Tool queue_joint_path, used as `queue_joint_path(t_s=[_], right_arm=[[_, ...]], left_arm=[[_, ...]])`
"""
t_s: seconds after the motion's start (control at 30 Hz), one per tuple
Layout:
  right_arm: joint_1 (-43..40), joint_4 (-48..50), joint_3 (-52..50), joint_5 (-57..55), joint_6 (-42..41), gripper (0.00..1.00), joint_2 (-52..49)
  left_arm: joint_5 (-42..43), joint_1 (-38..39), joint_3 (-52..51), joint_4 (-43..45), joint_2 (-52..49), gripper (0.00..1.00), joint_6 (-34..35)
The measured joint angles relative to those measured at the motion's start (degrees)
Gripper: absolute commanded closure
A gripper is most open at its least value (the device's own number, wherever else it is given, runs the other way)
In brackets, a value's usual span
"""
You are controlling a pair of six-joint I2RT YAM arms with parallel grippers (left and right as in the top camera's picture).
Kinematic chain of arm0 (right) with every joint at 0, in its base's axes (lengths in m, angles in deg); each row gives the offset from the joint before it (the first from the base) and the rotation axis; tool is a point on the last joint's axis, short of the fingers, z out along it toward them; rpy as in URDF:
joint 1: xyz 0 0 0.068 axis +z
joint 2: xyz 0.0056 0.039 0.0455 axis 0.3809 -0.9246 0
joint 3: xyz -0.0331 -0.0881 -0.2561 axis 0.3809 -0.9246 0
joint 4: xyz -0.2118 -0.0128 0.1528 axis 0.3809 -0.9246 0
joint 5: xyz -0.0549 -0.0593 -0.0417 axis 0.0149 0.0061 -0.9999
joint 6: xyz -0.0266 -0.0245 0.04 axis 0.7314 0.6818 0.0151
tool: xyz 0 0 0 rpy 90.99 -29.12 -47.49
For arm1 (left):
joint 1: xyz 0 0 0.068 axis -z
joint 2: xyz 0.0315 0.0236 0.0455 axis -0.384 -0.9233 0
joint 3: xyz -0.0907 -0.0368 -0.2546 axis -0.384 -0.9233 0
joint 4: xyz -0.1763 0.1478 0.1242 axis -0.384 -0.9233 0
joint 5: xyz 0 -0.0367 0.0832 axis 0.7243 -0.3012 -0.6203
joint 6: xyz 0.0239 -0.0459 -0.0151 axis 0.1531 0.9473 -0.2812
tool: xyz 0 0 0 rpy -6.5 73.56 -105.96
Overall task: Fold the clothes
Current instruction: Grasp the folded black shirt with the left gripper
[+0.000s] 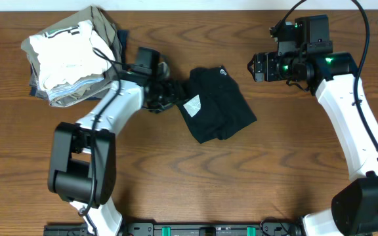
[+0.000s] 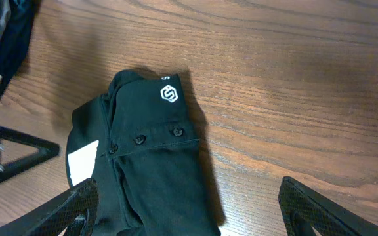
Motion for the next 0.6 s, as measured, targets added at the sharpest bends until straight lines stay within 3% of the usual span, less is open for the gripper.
queue_joint_path(t_s=[0.23,0.6], right_arm=[[-0.07,-0.17,0.00,0.02,0.00,0.14,-0.02],[-0.07,-0.17,0.00,0.02,0.00,0.13,-0.02]], left_arm=[[-2.62,3.63,-2.01,1.27,0.00,0.40,5.66],[-3.91,5.03,-3.52,4.42,-1.88,0.40,8.07]])
